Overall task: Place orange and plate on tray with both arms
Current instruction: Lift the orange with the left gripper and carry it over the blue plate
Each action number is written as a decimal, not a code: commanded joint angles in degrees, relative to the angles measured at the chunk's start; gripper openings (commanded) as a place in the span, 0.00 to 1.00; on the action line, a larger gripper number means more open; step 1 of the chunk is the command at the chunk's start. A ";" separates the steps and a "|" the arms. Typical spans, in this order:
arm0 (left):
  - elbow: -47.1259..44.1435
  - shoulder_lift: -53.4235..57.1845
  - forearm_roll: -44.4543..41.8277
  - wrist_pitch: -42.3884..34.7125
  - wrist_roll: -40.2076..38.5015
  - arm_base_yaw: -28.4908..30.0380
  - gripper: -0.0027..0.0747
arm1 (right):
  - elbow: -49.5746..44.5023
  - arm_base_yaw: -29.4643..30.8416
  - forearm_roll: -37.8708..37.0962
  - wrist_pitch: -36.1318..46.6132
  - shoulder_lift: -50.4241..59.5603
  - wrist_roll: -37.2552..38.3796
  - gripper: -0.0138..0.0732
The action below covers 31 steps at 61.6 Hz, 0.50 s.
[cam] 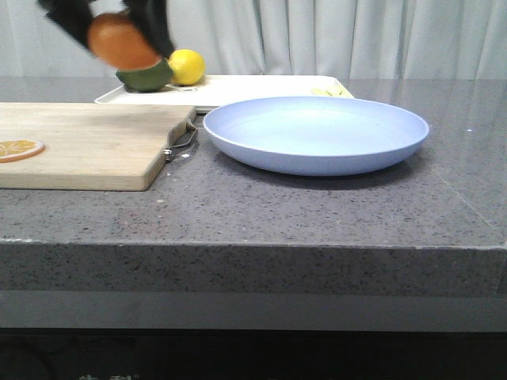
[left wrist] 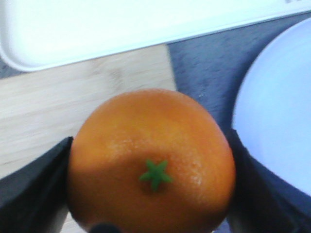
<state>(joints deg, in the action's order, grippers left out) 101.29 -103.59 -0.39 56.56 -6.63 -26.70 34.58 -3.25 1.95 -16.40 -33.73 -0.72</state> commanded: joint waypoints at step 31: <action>2.81 -7.79 1.13 -18.46 -0.04 -16.61 0.34 | 2.29 0.35 -0.09 4.10 -0.36 -0.35 0.90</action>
<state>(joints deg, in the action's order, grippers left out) 102.25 -113.53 0.54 42.86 -6.63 -42.58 34.58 -3.25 1.95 -16.40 -33.73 -0.72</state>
